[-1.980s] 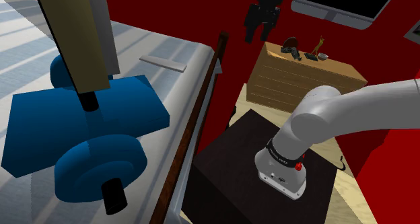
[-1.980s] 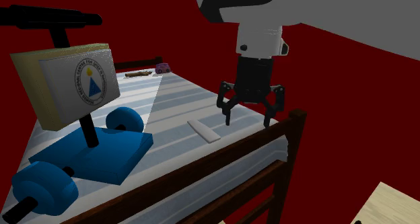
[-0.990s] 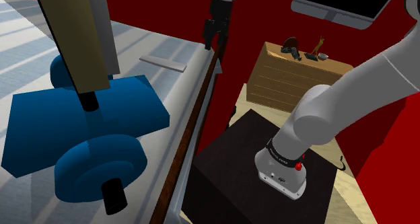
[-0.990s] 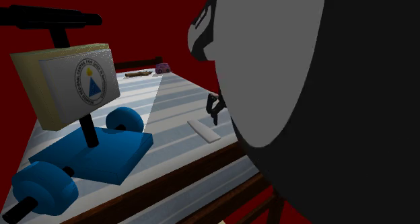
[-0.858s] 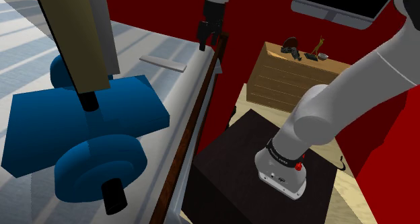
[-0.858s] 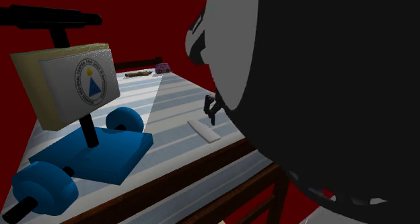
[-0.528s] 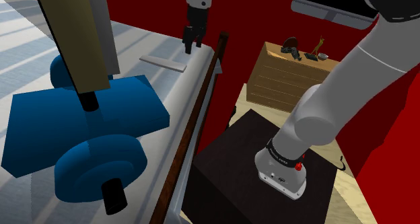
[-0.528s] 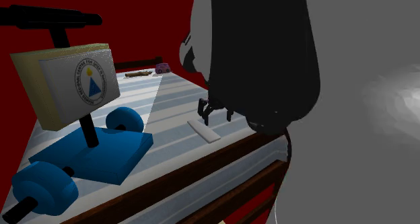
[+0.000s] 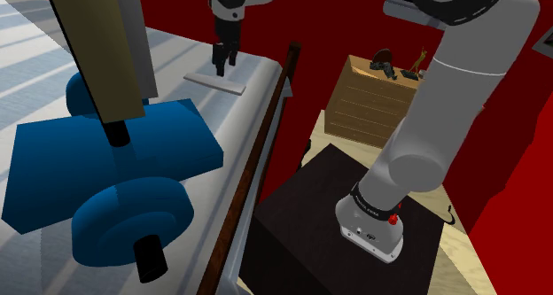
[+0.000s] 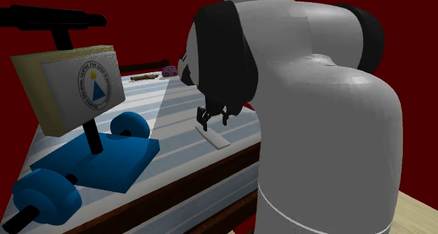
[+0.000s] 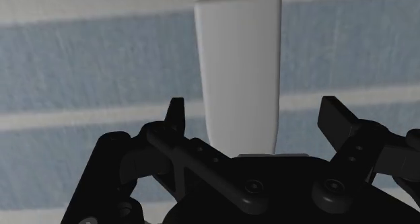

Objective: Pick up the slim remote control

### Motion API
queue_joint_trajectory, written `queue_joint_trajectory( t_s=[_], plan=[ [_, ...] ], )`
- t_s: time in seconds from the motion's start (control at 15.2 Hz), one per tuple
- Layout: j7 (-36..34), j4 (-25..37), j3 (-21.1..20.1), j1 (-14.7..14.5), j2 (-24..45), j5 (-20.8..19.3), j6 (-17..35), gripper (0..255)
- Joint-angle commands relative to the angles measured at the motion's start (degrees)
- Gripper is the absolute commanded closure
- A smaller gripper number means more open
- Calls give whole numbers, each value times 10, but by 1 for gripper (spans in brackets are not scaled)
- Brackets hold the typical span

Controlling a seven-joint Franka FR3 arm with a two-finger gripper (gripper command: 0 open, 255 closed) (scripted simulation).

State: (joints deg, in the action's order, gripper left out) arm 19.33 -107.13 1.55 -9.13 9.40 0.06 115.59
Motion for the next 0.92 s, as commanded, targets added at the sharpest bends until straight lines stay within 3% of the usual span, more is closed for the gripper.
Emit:
queue_joint_trajectory(
  t_s=[0.0, 0.13, 0.73, 0.79, 0.86],
  plan=[
    [15, 36, -4, -3, 39, -2, 7, 0],
    [25, 71, -9, -7, 74, -5, 10, 0],
    [25, 42, -9, -7, 96, -5, 61, 0],
    [26, 42, -9, -6, 96, -5, 61, 255],
    [26, 42, -9, -6, 96, -5, 61, 255]
  ],
)
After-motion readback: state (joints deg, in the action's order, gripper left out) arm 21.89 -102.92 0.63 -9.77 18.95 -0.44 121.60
